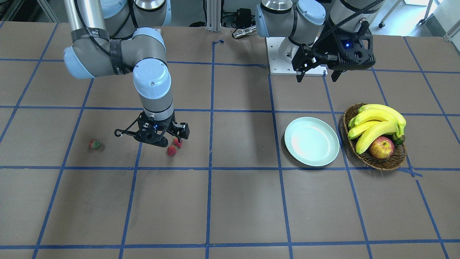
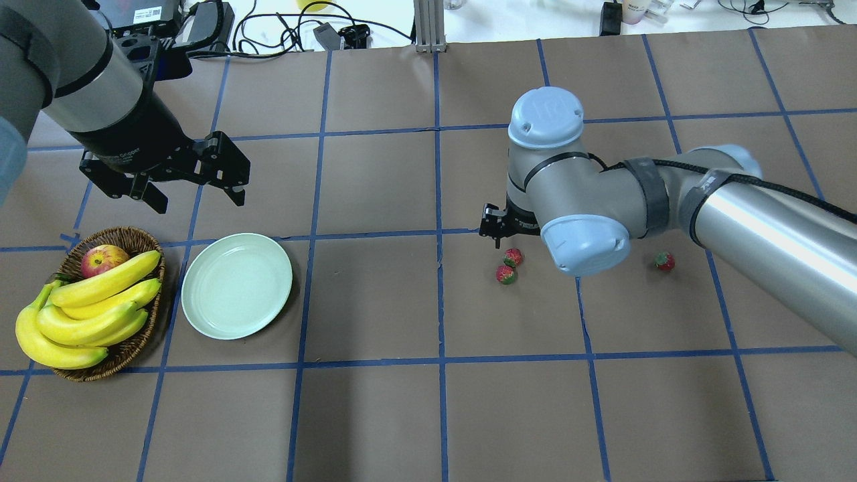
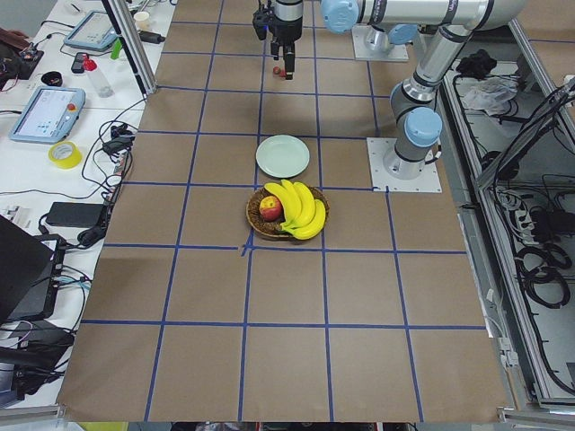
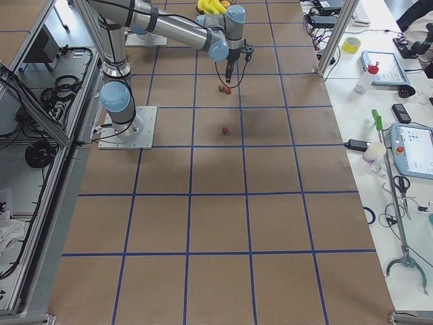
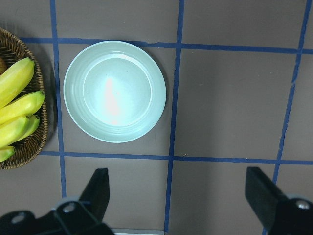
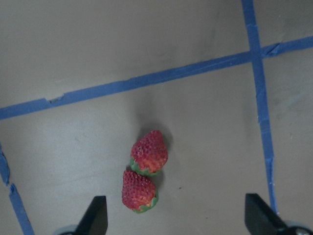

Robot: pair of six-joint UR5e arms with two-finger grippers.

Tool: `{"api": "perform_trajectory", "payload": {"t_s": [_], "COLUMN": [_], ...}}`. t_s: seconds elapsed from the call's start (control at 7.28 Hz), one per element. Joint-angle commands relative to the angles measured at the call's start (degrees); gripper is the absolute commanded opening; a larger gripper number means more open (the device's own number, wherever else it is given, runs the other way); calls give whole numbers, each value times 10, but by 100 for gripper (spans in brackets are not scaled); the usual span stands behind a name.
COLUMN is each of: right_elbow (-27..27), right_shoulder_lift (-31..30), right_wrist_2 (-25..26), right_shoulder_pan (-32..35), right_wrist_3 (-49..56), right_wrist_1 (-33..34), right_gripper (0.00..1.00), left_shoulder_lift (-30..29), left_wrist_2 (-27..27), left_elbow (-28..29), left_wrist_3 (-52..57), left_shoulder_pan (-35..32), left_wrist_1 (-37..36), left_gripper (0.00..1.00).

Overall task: Collect all strawberries into plate
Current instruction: 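Reach the right gripper down to the strawberry pair and grasp one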

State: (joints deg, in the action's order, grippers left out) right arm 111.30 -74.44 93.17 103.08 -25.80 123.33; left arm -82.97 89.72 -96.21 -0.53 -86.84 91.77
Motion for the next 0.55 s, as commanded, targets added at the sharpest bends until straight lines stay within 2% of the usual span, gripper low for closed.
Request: {"api": "perform_trajectory", "payload": {"t_s": [0.0, 0.27, 0.41], "right_elbow": [21, 20, 20], "right_shoulder_lift": [26, 55, 59], "right_wrist_2": [-1, 2, -4], "right_shoulder_pan": [16, 16, 16], "right_wrist_3": [-28, -27, -29], "right_wrist_1": [38, 70, 70], "right_gripper": [99, 93, 78], "left_shoulder_lift": [0, -2, -4], "left_wrist_2": [-1, 4, -1], "left_elbow": [-1, 0, 0], "left_wrist_3": [-1, -1, -2], "left_shoulder_pan": [0, 0, 0], "left_wrist_1": [1, 5, 4], "left_gripper": [100, 100, 100]}}
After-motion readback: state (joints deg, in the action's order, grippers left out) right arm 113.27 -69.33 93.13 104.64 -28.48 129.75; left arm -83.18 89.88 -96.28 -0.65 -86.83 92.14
